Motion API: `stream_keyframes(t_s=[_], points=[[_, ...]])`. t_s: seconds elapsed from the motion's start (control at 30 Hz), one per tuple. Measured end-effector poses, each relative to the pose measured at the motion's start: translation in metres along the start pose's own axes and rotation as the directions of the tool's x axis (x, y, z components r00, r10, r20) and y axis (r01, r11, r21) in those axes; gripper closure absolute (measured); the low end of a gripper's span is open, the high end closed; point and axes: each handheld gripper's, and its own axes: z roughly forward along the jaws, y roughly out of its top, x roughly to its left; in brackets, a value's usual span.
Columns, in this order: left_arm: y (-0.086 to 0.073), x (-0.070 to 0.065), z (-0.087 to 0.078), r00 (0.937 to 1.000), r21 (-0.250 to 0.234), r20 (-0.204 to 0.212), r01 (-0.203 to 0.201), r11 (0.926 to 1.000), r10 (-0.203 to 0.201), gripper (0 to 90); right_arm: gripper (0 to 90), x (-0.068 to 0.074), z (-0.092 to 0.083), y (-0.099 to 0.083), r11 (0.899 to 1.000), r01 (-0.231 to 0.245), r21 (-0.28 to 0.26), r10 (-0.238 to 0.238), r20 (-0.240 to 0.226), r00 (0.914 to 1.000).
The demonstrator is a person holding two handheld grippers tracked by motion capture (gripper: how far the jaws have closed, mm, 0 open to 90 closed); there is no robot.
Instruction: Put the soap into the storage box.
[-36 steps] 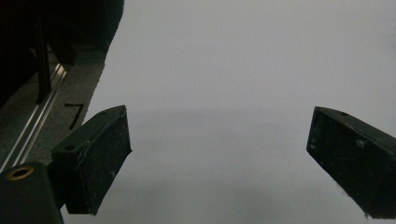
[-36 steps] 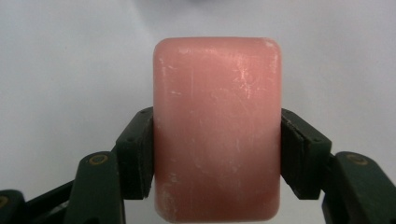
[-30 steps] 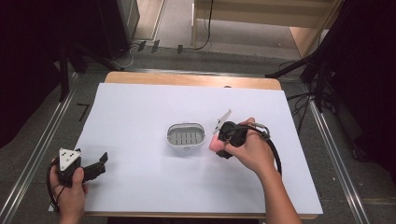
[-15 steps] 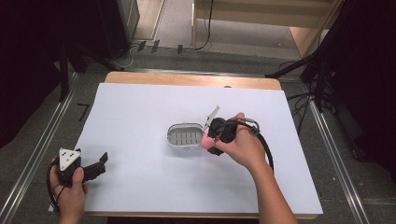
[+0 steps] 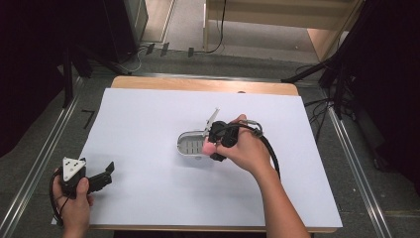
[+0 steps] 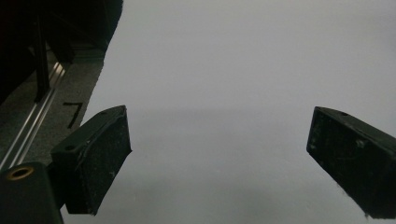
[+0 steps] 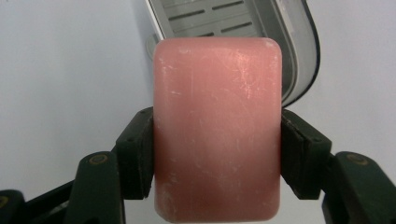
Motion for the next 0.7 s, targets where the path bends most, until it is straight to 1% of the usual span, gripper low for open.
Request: stream_keyframes(t_s=[0.1, 0.13, 0.17, 0.23, 0.33, 0.37, 0.4, 0.43, 0.5, 0.63, 0.7], points=[[0.000, 0.000, 0.000, 1.0000, 0.000, 0.000, 0.000, 1.0000, 0.000, 6.8, 38.4, 0.000, 0.001, 0.004, 1.000, 0.009, -0.002, -0.009, -0.006, 0.9999], [0.000, 0.000, 0.000, 1.0000, 0.000, 0.002, 0.001, 1.0000, -0.001, 6.8, 38.4, 0.000, 0.002, 0.008, 1.000, 0.023, -0.001, -0.023, -0.004, 0.9997], [0.000, 0.000, 0.000, 1.0000, 0.000, 0.002, 0.001, 1.0000, -0.001, 6.8, 38.4, 0.000, 0.002, 0.008, 1.000, 0.023, -0.001, -0.023, -0.004, 0.9997], [0.000, 0.000, 0.000, 1.0000, 0.000, 0.001, 0.001, 1.0000, -0.001, 6.8, 38.4, -0.001, 0.004, 0.014, 1.000, 0.031, -0.005, -0.031, -0.011, 0.9994], [0.000, 0.000, 0.000, 1.0000, 0.000, 0.001, 0.001, 1.0000, -0.001, 6.8, 38.5, -0.001, 0.006, 0.017, 0.999, 0.034, -0.003, -0.034, -0.008, 0.9994], [0.000, 0.000, 0.000, 1.0000, 0.000, 0.002, 0.002, 1.0000, -0.002, 6.8, 38.4, -0.001, 0.008, 0.023, 0.999, 0.046, -0.004, -0.046, -0.014, 0.9988], [0.000, 0.000, 0.000, 1.0000, 0.001, 0.002, 0.001, 1.0000, -0.001, 6.8, 38.4, -0.002, 0.009, 0.025, 0.998, 0.055, -0.005, -0.055, -0.015, 0.9984], [0.000, 0.000, 0.000, 1.0000, 0.001, 0.002, 0.001, 1.0000, -0.001, 6.8, 38.4, -0.002, 0.009, 0.025, 0.998, 0.055, -0.005, -0.055, -0.015, 0.9984], [0.000, 0.000, 0.000, 1.0000, 0.002, 0.003, 0.002, 1.0000, -0.002, 6.8, 38.4, -0.003, 0.011, 0.032, 0.998, 0.066, -0.004, -0.066, -0.014, 0.9977], [0.000, 0.001, 0.000, 1.0000, 0.001, 0.003, 0.002, 1.0000, -0.002, 6.8, 38.4, -0.005, 0.014, 0.038, 0.997, 0.076, -0.008, -0.076, -0.014, 0.9970], [0.000, 0.001, 0.000, 1.0000, 0.000, 0.004, 0.003, 1.0000, -0.003, 6.8, 38.4, -0.007, 0.017, 0.042, 0.996, 0.092, -0.006, -0.092, -0.013, 0.9957]])
